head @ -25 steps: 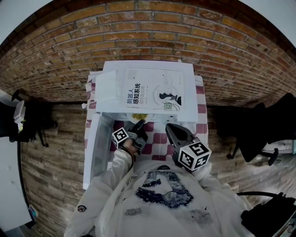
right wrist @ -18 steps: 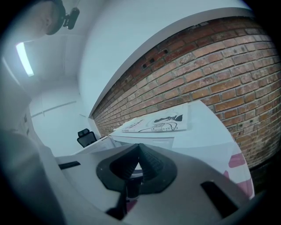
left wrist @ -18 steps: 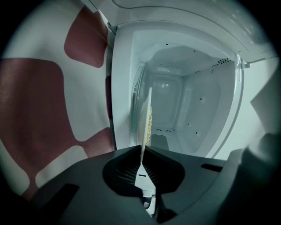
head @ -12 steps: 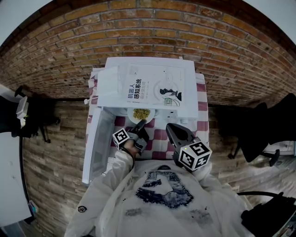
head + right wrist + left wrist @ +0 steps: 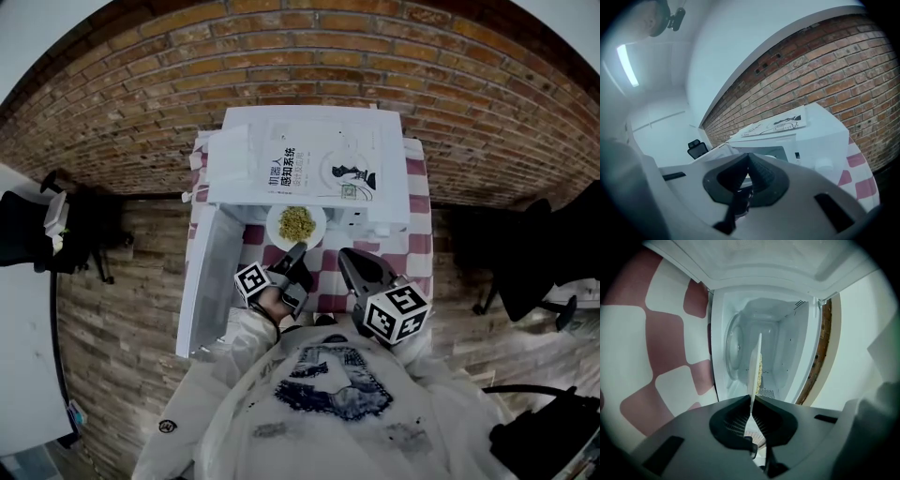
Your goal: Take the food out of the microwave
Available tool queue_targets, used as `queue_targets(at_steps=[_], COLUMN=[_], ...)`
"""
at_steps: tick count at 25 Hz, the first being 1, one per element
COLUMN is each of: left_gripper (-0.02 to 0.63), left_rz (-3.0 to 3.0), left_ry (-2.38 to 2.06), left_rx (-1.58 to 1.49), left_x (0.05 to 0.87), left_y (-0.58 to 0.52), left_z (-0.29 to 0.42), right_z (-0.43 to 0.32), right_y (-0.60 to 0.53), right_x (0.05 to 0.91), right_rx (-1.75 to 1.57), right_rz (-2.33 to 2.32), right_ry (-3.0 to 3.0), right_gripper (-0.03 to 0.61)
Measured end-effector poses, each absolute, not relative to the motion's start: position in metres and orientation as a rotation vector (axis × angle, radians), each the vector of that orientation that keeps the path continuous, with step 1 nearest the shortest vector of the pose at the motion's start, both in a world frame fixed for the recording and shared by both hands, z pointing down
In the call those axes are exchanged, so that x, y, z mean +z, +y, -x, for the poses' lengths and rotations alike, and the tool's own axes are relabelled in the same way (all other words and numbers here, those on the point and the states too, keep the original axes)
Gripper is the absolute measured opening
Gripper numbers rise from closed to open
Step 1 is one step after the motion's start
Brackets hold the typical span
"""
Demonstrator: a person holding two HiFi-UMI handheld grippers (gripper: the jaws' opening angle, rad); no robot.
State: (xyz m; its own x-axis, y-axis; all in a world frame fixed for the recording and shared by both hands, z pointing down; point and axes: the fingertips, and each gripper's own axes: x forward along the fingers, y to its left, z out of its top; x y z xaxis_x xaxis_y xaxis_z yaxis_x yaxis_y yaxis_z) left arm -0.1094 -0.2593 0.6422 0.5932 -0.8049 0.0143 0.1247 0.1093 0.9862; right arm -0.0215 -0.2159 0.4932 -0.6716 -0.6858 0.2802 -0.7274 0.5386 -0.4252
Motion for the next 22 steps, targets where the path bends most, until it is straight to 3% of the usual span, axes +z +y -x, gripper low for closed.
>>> queue_targets(at_steps=[22], left_gripper=[0.018], left_rz=[-1.359], left_ry=[-0.571], left_rx=[-0.730], left_x=[0.552], left_y=[-0.114], left_z=[0.127], right_z=[0.063], right_y=[-0.090], right_x=[0.471], right_rx=[0.756], right_rz=[-1.360], right_ry=[-2.702], right_gripper=[0.012])
